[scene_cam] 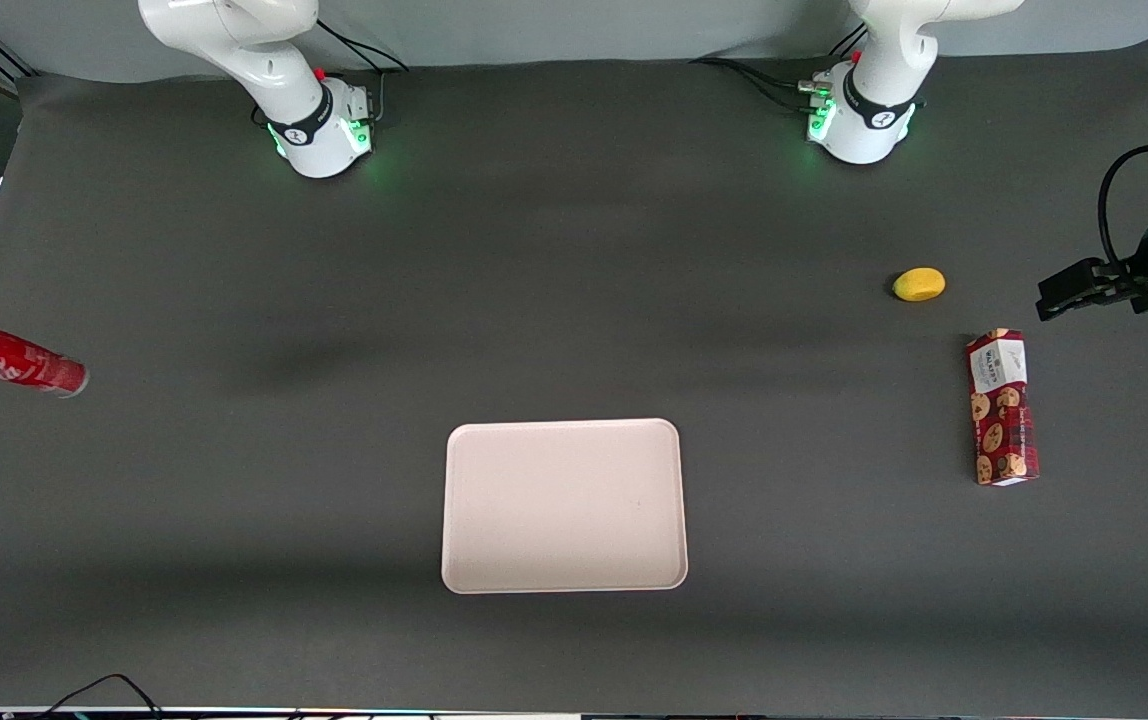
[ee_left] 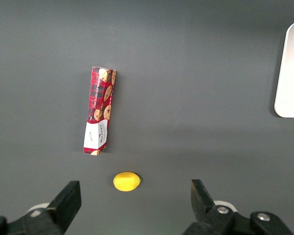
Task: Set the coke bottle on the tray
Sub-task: 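Lift the bottle and carry it with the right gripper over the tray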
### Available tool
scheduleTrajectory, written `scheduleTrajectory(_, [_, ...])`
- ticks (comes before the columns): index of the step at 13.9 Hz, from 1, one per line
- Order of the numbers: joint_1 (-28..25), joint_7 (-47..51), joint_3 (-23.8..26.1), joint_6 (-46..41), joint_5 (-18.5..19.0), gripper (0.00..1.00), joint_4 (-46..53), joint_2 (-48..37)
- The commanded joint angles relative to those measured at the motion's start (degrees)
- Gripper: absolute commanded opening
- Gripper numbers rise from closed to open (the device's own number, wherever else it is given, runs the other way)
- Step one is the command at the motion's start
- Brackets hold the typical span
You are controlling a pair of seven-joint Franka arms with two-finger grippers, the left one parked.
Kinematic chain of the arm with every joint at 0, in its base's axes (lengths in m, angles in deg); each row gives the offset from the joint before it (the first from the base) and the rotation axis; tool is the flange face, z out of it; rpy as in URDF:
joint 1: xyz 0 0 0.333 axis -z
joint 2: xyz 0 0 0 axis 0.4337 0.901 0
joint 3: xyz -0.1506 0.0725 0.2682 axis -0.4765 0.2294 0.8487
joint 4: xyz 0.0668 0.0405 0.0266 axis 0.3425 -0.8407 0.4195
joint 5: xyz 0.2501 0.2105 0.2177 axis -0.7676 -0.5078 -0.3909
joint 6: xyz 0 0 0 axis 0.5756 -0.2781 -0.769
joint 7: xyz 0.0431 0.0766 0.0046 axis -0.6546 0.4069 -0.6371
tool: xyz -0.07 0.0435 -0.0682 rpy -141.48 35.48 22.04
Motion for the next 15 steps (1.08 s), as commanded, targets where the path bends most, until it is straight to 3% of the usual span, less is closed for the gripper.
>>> scheduleTrajectory(1, [-9.6,16.6,0.1,-0.4,0.6,0.00,1.8,1.8])
scheduleTrajectory(4, [-19.0,35.3,0.1,2.7,0.4,0.00,3.5,4.6])
scheduleTrajectory(9, [-29.6,54.8,0.5,13.2,-3.3,0.00,4.5,11.4])
scheduleTrajectory(11, [-32.1,58.3,0.5,18.7,-3.4,0.00,4.5,14.8])
scheduleTrajectory(15, [-31.6,58.5,3.0,27.7,-6.9,0.00,4.9,23.7])
